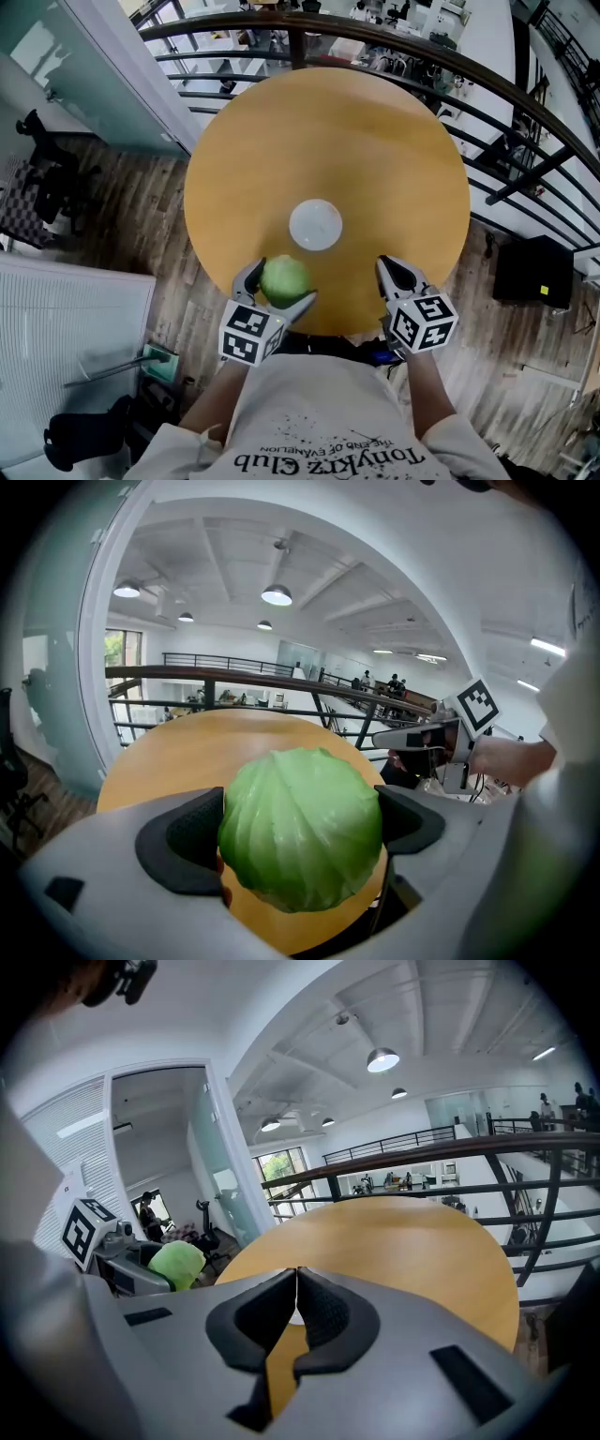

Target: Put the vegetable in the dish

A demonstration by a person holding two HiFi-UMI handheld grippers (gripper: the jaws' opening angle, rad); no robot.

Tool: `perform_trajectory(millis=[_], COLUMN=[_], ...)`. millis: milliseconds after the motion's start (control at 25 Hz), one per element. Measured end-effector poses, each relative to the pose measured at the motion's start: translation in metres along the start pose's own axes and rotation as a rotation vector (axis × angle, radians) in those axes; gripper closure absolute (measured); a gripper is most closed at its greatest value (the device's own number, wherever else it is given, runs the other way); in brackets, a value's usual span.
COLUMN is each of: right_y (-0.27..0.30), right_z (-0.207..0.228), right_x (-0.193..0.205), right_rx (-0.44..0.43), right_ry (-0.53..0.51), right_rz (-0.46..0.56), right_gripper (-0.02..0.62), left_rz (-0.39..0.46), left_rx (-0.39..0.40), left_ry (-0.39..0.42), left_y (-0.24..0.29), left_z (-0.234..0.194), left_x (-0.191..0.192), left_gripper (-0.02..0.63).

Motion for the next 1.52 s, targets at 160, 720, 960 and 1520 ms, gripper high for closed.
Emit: perform_trajectory(millis=[160, 720, 960, 1520], right_y=[0.005, 0.034, 0.052, 0.098], right_z=[0.001, 0.013, 0.021, 0.051], right_x=[-0.001, -0.005, -0.003, 0.004], right_rx=[0.021, 0.046, 0.046, 0.079], right_ry=[0.008, 0.023, 0.022, 0.069], right_rz=[-0.007, -0.019, -0.043, -0.052], right_gripper=[0.569, 0.569, 0.569, 0.570], left_rz=[-0.022, -0.072, -0.103, -0.142], left_rx=[0.014, 0.051, 0.057, 0.057], left_ry=[0.027, 0.068, 0.078, 0.083], left_y=[0.009, 0.054, 0.074, 0.127], left_z=[-0.007, -0.030, -0.037, -0.068], left_x=[-0.005, -0.016, -0.015, -0.016], left_gripper=[0.115, 0.115, 0.115, 0.115])
Point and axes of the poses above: the fingertips, and each gripper's own axes: y forward along the fingers, z to its right, x out of its underside, the point moved 5 cm from there along -y, backward along the fingers, and after that the axes turned 2 degrees about -z, right-handed, at the moved point
